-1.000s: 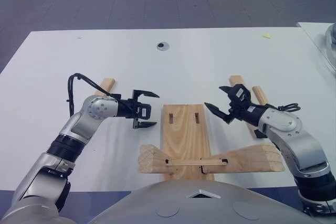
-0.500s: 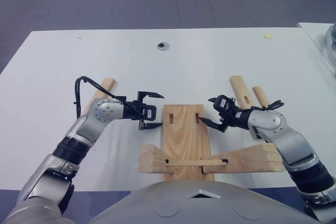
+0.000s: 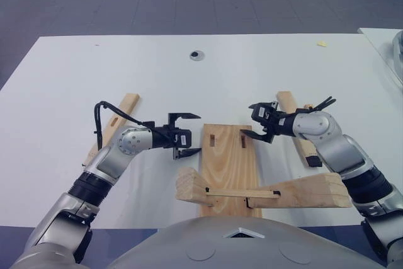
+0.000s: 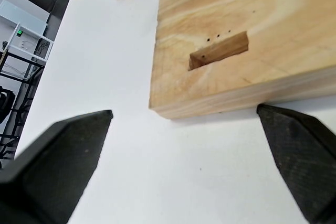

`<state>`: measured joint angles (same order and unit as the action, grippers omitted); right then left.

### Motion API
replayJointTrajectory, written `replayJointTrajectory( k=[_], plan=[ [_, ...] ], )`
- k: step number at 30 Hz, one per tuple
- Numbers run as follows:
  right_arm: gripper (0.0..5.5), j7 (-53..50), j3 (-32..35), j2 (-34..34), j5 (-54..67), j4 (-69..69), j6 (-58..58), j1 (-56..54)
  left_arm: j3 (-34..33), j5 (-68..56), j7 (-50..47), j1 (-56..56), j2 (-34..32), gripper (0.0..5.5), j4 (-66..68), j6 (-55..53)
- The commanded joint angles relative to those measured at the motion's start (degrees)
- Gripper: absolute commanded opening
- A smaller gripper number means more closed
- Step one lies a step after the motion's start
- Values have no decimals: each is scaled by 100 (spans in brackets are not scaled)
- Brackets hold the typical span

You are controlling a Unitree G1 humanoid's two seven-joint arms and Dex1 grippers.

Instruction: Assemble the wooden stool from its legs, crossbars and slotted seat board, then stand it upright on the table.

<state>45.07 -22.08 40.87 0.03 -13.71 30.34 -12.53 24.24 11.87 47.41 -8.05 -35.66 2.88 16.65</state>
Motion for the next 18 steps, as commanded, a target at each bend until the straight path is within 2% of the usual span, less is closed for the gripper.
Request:
replayJointTrajectory(
  k=[1,10,18],
  plan=[
    [412,308,246,236,168,-169,151,121,138,290,8,280,-101,511,123,-141],
    [412,520,208,223,244,-504,446,193,189,278,37,181,-89,511,230,-107],
    [412,637,-313,280,-257,-266,348,-37,263,289,-12,135,54,511,201,-211]
  ],
)
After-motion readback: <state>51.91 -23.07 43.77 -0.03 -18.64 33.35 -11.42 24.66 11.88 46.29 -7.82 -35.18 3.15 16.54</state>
